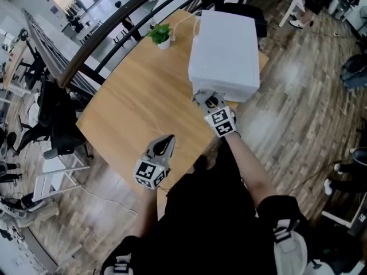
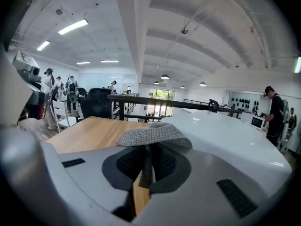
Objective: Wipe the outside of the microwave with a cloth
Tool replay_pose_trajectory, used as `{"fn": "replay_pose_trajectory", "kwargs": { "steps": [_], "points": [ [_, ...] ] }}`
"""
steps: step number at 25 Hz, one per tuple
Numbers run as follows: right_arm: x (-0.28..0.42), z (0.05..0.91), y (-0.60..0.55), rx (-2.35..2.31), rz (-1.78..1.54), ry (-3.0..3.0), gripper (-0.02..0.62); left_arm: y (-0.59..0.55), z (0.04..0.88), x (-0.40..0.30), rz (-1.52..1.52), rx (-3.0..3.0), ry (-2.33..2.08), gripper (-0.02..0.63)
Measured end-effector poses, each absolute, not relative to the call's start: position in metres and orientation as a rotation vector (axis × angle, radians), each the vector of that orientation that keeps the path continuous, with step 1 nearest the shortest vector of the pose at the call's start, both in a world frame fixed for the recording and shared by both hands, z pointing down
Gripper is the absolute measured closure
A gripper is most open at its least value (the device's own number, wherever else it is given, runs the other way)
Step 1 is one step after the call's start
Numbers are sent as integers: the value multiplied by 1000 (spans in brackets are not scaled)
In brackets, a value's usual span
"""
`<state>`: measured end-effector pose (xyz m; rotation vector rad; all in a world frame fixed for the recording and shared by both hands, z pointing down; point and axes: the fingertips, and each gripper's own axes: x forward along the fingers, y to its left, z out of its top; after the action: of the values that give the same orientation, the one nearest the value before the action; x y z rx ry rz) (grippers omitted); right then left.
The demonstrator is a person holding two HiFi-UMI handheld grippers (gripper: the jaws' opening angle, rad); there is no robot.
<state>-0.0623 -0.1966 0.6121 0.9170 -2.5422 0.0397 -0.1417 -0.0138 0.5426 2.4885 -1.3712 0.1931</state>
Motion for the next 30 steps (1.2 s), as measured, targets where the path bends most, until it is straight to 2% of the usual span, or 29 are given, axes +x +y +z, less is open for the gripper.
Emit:
{"fn": "replay_pose_trajectory", "kwargs": {
  "steps": [13,30],
  "points": [
    [-94,632,-230,860,66,-2521,578,-11,542,-148,207,2463,-1396,604],
    [-91,636,-255,893,167,-2511,578,-13,543,-150,220,2471,-1385,604]
  ]
}}
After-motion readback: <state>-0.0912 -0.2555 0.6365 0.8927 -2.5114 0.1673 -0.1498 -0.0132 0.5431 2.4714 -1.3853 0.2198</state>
